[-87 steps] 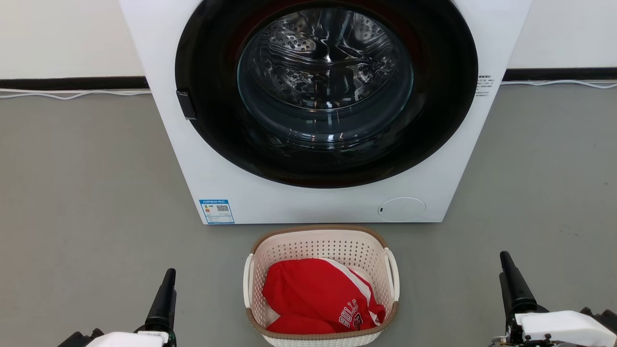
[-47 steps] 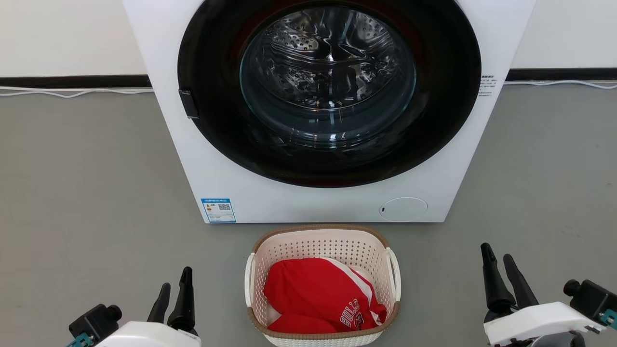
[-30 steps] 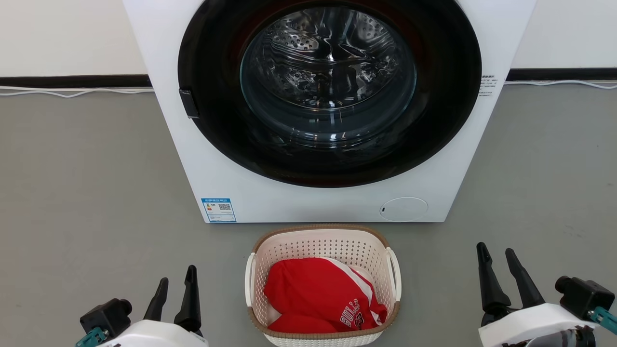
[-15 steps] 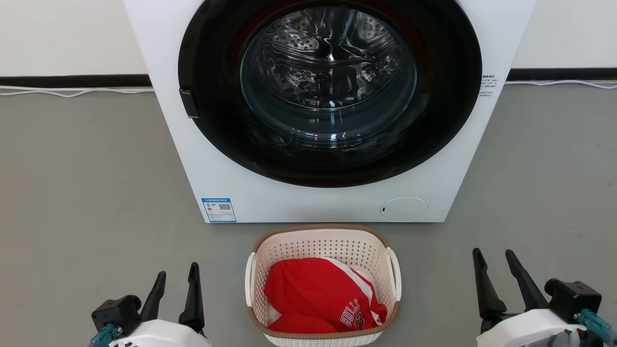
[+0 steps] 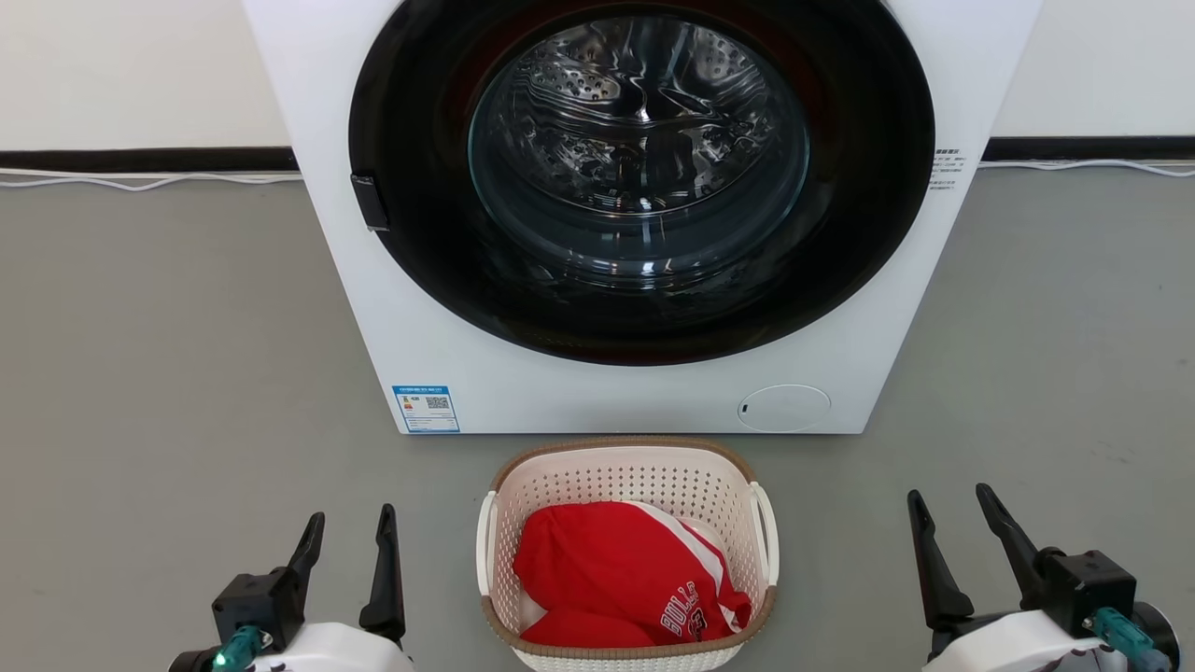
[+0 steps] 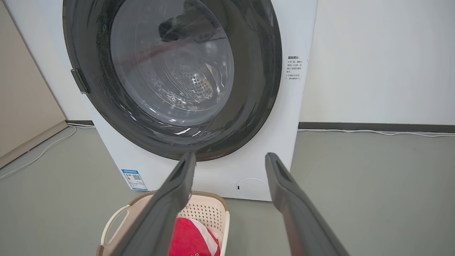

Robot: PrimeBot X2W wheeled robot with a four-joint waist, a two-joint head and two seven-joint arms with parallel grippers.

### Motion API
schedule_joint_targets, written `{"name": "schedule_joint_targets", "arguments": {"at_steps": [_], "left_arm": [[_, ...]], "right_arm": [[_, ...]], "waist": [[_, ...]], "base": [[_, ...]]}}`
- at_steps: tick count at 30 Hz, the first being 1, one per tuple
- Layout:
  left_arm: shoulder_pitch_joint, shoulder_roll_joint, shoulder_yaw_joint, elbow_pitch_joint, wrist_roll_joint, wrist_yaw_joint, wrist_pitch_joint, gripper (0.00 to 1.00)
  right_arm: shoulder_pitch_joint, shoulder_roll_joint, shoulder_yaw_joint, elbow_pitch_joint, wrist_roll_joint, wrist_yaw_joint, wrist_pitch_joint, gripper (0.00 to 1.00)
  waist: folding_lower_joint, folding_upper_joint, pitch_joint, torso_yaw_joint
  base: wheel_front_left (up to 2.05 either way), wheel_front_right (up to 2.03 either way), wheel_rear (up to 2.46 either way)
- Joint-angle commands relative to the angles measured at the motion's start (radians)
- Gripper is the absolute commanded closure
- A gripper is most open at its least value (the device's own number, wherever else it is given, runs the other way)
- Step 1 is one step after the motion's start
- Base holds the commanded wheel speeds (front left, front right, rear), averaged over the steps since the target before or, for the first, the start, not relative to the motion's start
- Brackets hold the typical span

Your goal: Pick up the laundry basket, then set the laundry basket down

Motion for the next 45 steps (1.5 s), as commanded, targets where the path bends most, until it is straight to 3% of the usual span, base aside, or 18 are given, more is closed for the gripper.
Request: {"name": "schedule_joint_targets", "arguments": {"at_steps": [1,10,32,45], "left_arm": [[-0.036,0.011,0.025,-0.030,0.038,0.009,-0.017,0.00],[-0.032,0.012,0.024,-0.032,0.136,0.015,-0.042,0.00],[-0.042,0.012,0.028,-0.016,0.104,0.010,-0.042,0.00],[-0.082,0.012,0.018,-0.001,0.083,0.014,-0.042,0.00]], "right_arm": [[-0.038,-0.011,0.016,-0.023,-0.037,0.007,-0.020,0.00],[-0.033,-0.013,0.012,-0.020,-0.141,0.007,-0.045,0.00],[-0.036,-0.004,0.000,-0.012,-0.118,0.007,-0.045,0.00],[-0.081,0.003,-0.012,-0.007,-0.082,0.007,-0.045,0.00]], "waist": [[-0.0001,-0.0001,0.000,0.000],[-0.0001,-0.0001,0.003,-0.002],[-0.0001,-0.0001,0.025,-0.002],[-0.0001,-0.0001,0.099,-0.002]], "base": [[0.00,0.00,0.00],[0.00,0.00,0.00],[0.00,0.00,0.00],[0.00,0.00,0.00]]}}
